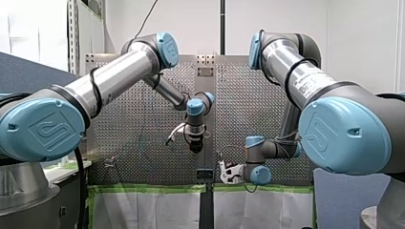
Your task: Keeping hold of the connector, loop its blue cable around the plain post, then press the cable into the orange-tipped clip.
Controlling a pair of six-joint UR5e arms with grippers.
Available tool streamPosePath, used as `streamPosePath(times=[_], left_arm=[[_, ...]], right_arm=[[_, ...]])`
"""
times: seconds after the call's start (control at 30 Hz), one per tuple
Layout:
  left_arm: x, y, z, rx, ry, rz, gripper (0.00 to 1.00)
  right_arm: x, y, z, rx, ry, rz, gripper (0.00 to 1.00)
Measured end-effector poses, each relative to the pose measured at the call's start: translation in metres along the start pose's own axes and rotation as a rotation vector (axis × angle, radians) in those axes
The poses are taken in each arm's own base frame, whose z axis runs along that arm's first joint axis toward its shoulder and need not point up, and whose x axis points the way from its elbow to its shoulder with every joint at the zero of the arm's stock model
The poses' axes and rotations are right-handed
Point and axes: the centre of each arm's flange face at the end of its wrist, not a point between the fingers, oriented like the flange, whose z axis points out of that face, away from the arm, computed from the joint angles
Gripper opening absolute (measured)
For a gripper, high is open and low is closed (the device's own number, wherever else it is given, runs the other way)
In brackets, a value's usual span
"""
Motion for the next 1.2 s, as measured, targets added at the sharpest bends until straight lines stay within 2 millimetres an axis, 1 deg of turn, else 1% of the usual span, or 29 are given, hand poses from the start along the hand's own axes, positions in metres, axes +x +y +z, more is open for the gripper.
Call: streamPosePath(times=[0.13,0.3,0.5,0.9,1.2], left_arm=[[-0.006,0.007,-0.005,-0.007,0.021,0.0,0.99],[-0.003,0.014,-0.005,-0.018,0.071,0.006,0.99],[0.006,0.011,0.01,-0.012,0.092,0.014,0.99],[-0.006,0.008,0.026,0.01,-0.018,-0.022,0.99],[0.001,0.002,0.055,0.027,-0.066,-0.019,0.99]], right_arm=[[0.0,-0.001,0.0,0.002,0.0,-0.001,0.0],[0.0,-0.003,0.0,0.005,0.001,-0.002,0.0],[0.001,-0.004,0.0,0.007,0.002,-0.002,0.0],[0.001,-0.007,0.0,0.012,0.002,-0.005,0.0],[0.001,-0.01,0.0,0.016,0.002,-0.007,0.0]])
